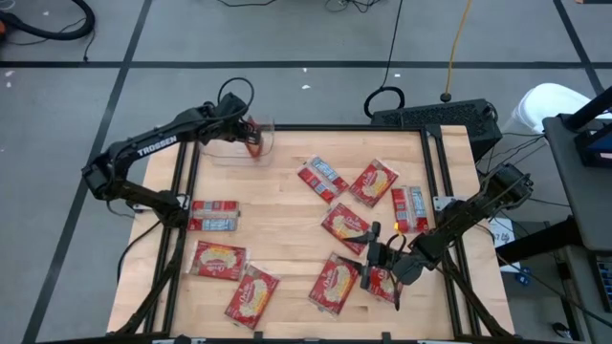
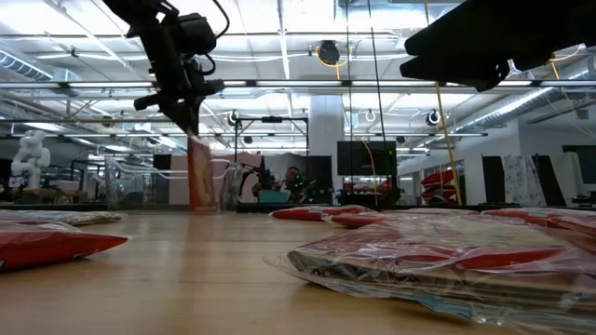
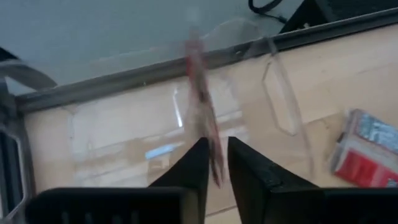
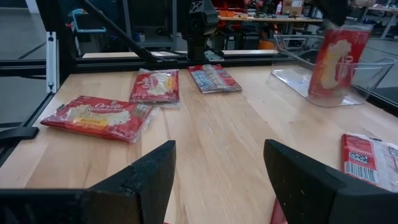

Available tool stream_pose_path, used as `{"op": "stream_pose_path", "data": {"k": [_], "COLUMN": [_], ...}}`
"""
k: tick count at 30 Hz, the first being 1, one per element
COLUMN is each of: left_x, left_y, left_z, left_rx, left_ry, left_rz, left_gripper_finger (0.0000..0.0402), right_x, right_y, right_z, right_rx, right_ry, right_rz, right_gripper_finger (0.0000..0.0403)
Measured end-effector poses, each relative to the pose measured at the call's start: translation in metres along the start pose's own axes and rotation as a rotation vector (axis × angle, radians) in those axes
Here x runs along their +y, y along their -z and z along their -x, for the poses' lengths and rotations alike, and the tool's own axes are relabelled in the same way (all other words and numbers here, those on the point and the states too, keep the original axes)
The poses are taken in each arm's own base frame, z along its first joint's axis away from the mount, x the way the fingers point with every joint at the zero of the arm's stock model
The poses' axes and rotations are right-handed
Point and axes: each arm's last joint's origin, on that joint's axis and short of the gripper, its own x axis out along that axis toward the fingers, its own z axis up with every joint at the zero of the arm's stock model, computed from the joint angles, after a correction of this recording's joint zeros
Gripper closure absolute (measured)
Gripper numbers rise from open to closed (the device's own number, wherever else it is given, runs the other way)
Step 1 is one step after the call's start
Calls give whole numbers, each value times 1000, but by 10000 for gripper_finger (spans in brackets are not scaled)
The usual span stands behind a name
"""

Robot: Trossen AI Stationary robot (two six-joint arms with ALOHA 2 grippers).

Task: Sort popcorn bags into baskets
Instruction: Put the red popcorn bag into the transparent bin

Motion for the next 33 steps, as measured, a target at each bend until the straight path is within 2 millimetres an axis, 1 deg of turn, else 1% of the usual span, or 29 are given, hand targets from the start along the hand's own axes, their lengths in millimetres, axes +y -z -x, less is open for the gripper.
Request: {"op": "stream_pose_path", "data": {"k": [3, 6, 9, 15, 18, 21, 23, 25, 27, 30, 33], "left_x": [3, 4, 4, 3, 1, -2, -9, -21, -33, -52, -76], "left_y": [6, 7, 5, -3, -7, -4, -2, 4, 12, 23, 38], "left_z": [-5, -6, -5, 7, 11, 11, 10, 9, 11, 18, 30], "left_rx": [20, 15, 6, -39, -54, -48, -65, -92, -99, -127, -175], "left_ry": [-20, -50, -55, -57, -49, -44, -14, 52, 108, 173, 265], "left_rz": [-4, -9, -9, -30, -59, -127, -202, -306, -371, -448, -544], "left_gripper_finger": [312, 301, 299, 298, 298, 298, 298, 298, 298, 298, 298], "right_x": [0, 0, 0, 0, -1, -3, -6, -8, -10, -13, -16], "right_y": [0, 0, 0, 0, 0, 0, 0, -1, -1, -1, 1], "right_z": [0, 0, 0, 0, -1, -4, -6, -8, -10, -12, -15], "right_rx": [-1, -1, -1, -1, 0, 4, 6, 9, 9, 14, 32], "right_ry": [-1, -1, -1, -1, 3, 18, 30, 41, 50, 64, 82], "right_rz": [-4, -6, -11, -12, -10, -6, -6, -7, -10, -7, 14], "right_gripper_finger": [165, 165, 165, 165, 165, 165, 165, 165, 165, 165, 165]}}
